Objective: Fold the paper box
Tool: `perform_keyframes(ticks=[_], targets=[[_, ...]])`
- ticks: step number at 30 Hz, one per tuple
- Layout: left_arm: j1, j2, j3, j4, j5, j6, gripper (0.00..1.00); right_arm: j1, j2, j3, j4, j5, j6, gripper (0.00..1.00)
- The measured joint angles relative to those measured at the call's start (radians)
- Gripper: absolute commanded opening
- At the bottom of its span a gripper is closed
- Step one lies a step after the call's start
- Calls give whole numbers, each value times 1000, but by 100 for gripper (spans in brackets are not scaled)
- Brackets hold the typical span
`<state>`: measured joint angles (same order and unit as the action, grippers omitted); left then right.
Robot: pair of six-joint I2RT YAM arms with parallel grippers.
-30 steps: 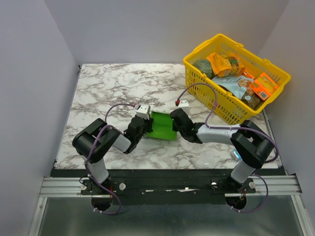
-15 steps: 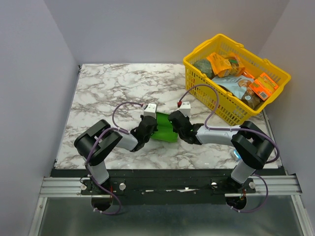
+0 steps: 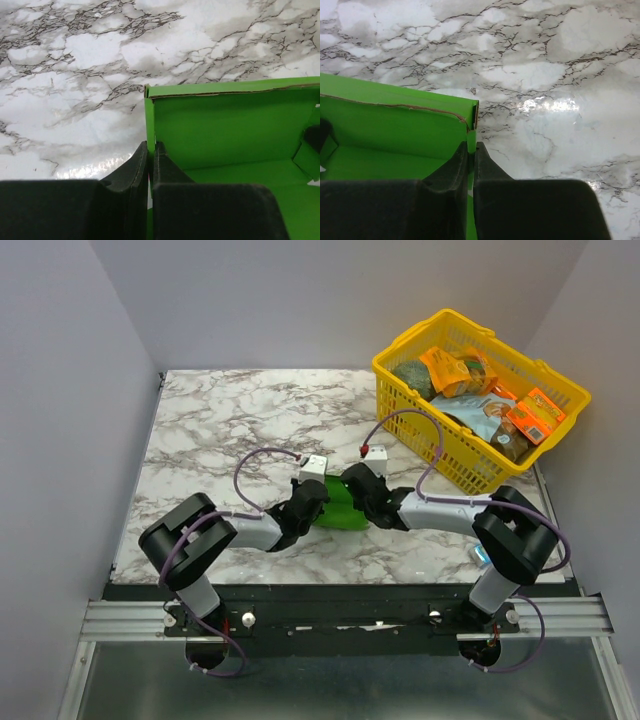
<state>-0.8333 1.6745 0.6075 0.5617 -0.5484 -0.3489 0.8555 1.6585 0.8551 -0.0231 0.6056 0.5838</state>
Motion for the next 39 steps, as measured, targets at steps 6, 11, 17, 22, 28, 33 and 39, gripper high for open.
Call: perform_keyframes(ticks=[6, 11, 17, 22, 28, 33, 39], targets=[[-45, -83, 2, -110, -49, -45, 0, -27, 17, 35, -60, -20, 29, 1], [-53, -98, 5, -143, -55, -68, 0, -27, 34, 68, -111, -19, 46, 1], [-52, -96, 8, -150, -47, -58, 0, -29, 35, 92, -157, -39, 52, 21], [-34, -89, 26, -196, 0, -25, 0, -42, -52, 71, -232, -128, 25, 63], [1, -88, 62, -304, 62, 49, 0, -62, -311, -8, -297, -249, -9, 72], [10, -97, 93, -356, 169, 121, 0, -64, -479, -89, -332, -330, -18, 72], [26, -151, 124, -495, 391, 199, 16, -64, -542, -137, -367, -399, -18, 76]])
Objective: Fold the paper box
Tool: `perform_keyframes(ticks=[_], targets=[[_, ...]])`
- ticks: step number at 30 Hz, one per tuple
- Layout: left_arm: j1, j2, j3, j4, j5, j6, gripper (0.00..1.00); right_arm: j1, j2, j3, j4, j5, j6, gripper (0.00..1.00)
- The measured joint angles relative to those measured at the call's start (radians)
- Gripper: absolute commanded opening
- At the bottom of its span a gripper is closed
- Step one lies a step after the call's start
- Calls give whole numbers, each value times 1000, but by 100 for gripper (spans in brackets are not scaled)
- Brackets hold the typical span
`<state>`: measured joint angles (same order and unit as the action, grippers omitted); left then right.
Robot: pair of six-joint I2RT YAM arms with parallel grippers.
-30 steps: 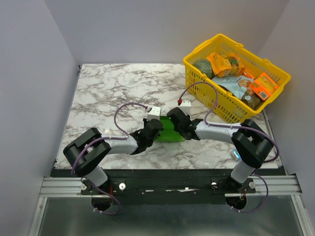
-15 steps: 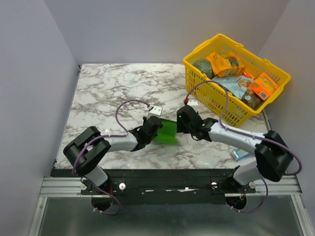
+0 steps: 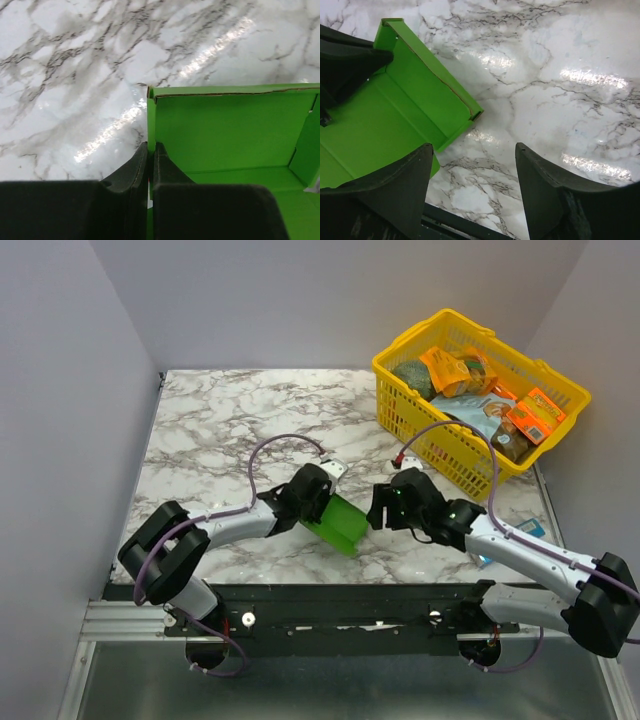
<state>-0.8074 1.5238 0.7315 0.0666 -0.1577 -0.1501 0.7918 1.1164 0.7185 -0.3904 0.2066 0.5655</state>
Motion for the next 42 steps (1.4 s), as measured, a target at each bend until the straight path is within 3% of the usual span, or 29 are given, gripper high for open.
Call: perform_keyframes(ticks=[1, 6, 7, 16, 22, 28, 36, 42], targets=[[3, 0, 17, -29, 31, 7, 26, 0, 2, 0, -1, -12, -1, 76], [23, 0, 121, -174, 163, 35, 48, 0, 35, 0, 4, -73, -8, 77], [27, 0, 142, -192, 185, 40, 56, 0, 45, 0, 7, -84, -10, 77], [79, -2, 219, -269, 332, 48, 76, -8, 60, -1, 64, -127, -38, 77], [148, -55, 236, -278, 333, 14, 86, -25, 93, -2, 122, -127, -80, 75], [200, -249, 194, -242, 237, -46, 93, -73, 160, -2, 166, -149, -103, 74], [206, -510, 91, -281, 121, -245, 89, -144, 314, 14, 221, -192, -85, 62], [206, -674, -210, -392, 86, -463, 86, -222, 347, 14, 225, -193, -12, 58]])
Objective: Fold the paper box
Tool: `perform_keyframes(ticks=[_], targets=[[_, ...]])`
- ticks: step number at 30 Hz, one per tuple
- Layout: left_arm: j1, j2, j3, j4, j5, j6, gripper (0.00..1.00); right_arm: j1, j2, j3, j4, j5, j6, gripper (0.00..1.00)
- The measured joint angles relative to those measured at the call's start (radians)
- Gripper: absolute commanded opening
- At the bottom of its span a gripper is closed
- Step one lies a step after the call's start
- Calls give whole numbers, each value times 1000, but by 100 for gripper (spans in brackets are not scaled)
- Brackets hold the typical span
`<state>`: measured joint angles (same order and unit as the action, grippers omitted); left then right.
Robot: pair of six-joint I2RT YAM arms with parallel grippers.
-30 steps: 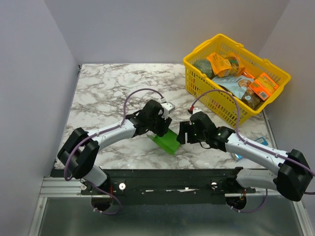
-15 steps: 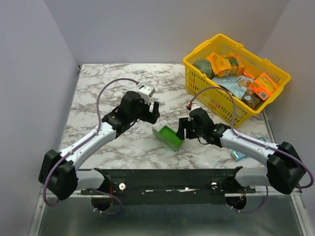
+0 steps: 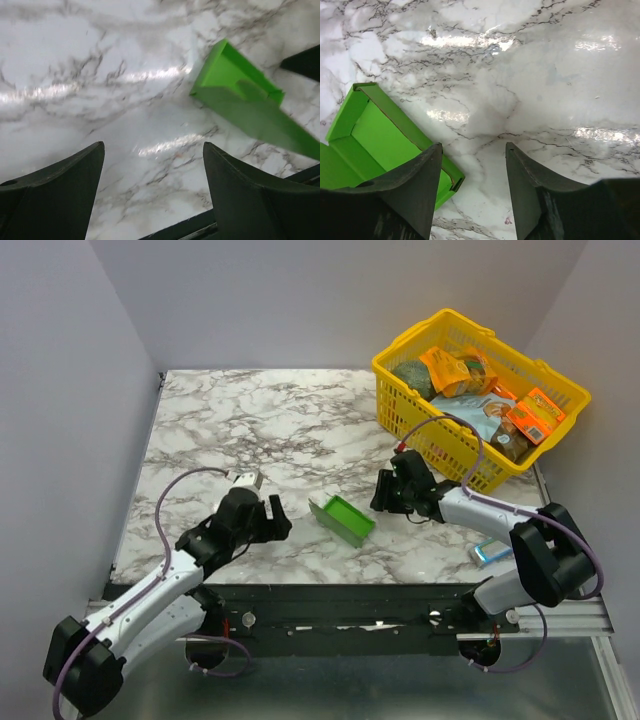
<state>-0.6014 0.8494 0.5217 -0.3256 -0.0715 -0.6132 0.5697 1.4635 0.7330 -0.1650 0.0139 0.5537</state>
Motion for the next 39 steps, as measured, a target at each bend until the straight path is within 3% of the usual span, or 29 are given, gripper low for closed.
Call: perform_keyframes(ticks=[4, 7, 15, 22, 26, 30, 35, 39], targets=[[0, -99, -134, -39, 0, -111, 75, -7, 0, 0, 0, 39, 19, 53], [0, -89, -194, 14, 32, -166, 75, -7, 3, 3, -14, 67, 14, 52], [-3, 178, -210, 319, 130, -189, 74, 8, 14, -6, -31, 25, -5, 40], [-3, 560, -79, 682, 229, -194, 73, 106, 7, -32, -51, -48, 5, 39], [9, 753, 67, 780, 262, -137, 73, 196, -43, -39, -106, -80, 23, 46], [48, 839, 213, 769, 294, -40, 74, 242, -153, -42, -155, -84, 56, 68], [118, 805, 330, 700, 299, 108, 76, 211, -282, -42, -192, -41, 72, 73], [150, 676, 299, 614, 279, 225, 76, 104, -297, -37, -177, -47, 4, 73]])
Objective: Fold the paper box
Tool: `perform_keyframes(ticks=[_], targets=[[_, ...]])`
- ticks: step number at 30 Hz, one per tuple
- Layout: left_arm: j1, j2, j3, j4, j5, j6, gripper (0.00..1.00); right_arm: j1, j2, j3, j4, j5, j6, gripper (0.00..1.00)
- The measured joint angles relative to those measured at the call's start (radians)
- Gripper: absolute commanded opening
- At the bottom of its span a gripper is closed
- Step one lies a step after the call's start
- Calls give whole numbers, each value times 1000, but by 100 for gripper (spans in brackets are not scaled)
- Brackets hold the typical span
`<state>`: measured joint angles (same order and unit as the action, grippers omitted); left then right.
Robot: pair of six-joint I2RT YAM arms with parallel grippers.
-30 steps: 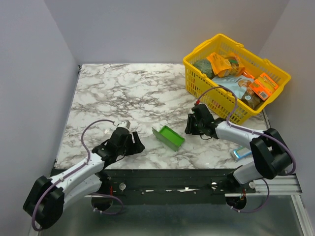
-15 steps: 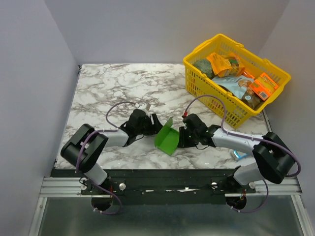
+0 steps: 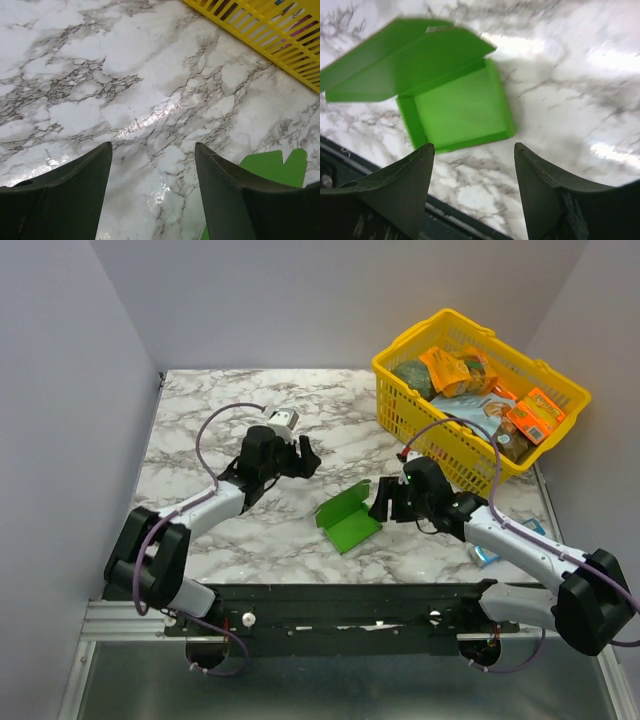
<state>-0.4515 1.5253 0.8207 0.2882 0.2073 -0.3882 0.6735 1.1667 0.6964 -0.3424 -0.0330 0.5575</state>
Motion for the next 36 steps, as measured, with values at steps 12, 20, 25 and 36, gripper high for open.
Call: perform_keyframes(ticks=[12, 20, 25, 36], targets=[[-61, -585, -414, -26, 29, 46, 73, -177, 100, -10, 390, -198, -332, 72], [-244, -615, -477, -47, 37, 42, 72, -200, 197, -50, 606, -314, -424, 70], [-256, -569, -477, -43, 17, 42, 65, -200, 216, -72, 681, -389, -447, 69], [-258, -464, -477, 3, 2, 48, 48, -202, 261, -72, 723, -467, -461, 56]])
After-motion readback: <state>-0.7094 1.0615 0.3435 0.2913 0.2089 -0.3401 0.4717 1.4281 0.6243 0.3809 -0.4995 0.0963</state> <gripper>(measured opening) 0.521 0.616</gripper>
